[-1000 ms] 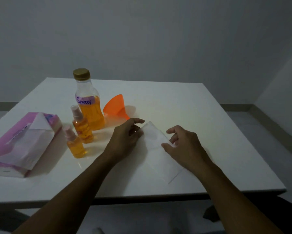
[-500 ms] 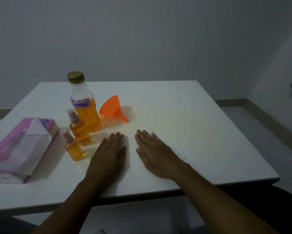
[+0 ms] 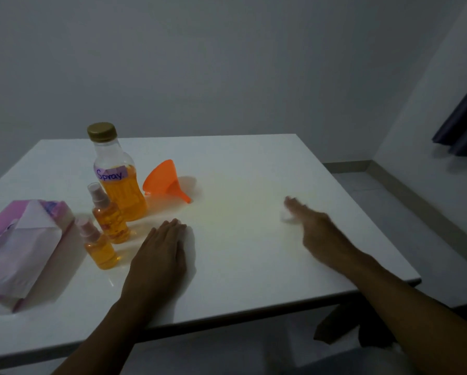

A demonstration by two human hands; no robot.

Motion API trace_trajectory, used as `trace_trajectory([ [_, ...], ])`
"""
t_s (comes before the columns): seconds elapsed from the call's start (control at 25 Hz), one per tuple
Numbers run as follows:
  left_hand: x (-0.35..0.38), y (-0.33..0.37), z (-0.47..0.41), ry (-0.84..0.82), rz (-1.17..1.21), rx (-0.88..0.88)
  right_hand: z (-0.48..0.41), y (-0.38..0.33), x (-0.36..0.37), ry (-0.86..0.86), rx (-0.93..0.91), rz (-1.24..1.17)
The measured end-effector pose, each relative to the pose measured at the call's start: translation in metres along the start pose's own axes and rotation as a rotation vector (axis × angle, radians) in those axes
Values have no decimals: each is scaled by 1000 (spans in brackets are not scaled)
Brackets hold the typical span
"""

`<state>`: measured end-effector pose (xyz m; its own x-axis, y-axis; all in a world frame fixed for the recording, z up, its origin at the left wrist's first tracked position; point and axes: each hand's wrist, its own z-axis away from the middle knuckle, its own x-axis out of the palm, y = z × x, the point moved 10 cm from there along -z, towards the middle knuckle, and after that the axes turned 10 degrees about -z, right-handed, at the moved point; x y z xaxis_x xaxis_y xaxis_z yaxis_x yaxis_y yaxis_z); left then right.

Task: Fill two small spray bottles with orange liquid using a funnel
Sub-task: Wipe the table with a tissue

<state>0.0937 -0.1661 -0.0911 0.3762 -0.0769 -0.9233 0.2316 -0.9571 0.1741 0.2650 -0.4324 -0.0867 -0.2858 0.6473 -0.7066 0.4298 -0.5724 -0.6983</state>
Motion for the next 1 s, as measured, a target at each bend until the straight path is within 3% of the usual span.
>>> trace_trajectory([
  [0.12,3,-2,-3,-11,-15,3,-9,20,-40,228,224,68],
  [0.28,6,-3,-4,-22,-15,-27,-30,7,7,52,294,171],
  [0.52,4,-3,-4,-35,-15,-20,-12,-95,120,-330,-196,149],
  [0.64,3,-1,-1,-35,-1,-19,10,-95,109,-458,-310,144],
  [0.72,3,0,-1,-29,-2,-6,1,-61,79,-432,-232,145],
  [0.84,4,3,-2,-26,-24,3,-28,4,21,-233,-18,221],
  [0.92,4,2,-4,-19,-16,-17,-42,20,5,-136,118,228],
  [1.0,4,1,-5,-15,-2,-30,-55,8,15,-60,140,213],
])
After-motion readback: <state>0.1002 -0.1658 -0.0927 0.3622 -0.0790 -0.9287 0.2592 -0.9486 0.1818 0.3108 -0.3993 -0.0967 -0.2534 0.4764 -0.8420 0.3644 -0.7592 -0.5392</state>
